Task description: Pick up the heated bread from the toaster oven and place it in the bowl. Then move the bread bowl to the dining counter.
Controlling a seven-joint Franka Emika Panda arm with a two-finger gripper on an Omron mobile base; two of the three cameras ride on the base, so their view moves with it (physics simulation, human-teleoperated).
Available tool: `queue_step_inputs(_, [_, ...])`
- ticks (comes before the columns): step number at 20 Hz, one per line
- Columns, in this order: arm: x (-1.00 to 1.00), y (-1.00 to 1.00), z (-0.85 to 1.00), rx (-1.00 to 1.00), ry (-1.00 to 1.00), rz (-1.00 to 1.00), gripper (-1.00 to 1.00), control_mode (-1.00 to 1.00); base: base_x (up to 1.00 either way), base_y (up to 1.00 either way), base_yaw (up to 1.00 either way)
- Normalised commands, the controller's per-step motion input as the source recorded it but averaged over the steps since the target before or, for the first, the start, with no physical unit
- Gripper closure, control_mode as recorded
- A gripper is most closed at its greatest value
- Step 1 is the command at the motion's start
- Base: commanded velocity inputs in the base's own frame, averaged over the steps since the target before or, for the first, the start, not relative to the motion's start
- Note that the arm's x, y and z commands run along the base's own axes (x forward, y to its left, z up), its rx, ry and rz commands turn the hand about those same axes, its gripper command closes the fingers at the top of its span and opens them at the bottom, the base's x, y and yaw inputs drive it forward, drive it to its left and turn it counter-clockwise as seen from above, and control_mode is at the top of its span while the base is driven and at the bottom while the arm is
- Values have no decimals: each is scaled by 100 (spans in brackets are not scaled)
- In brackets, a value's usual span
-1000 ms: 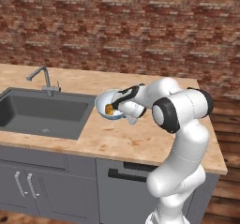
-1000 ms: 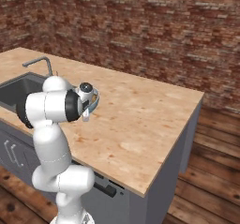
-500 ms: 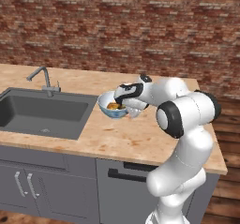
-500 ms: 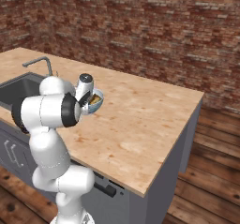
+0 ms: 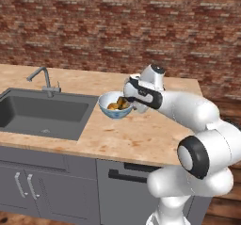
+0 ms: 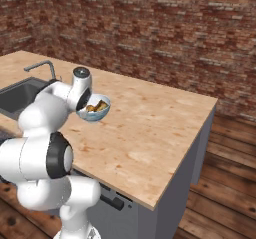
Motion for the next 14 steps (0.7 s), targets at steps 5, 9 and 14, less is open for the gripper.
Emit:
queue_step_inputs(5, [-100,-33,61,0,-27,0,-100,-100,0,0,0])
queue_step_inputs(9, [-100,-47,25,0,-39,0,-100,-100,0,0,0])
queue_step_inputs(14, [-100,-17,0,-3,-55,6,-100,-100,0,0,0])
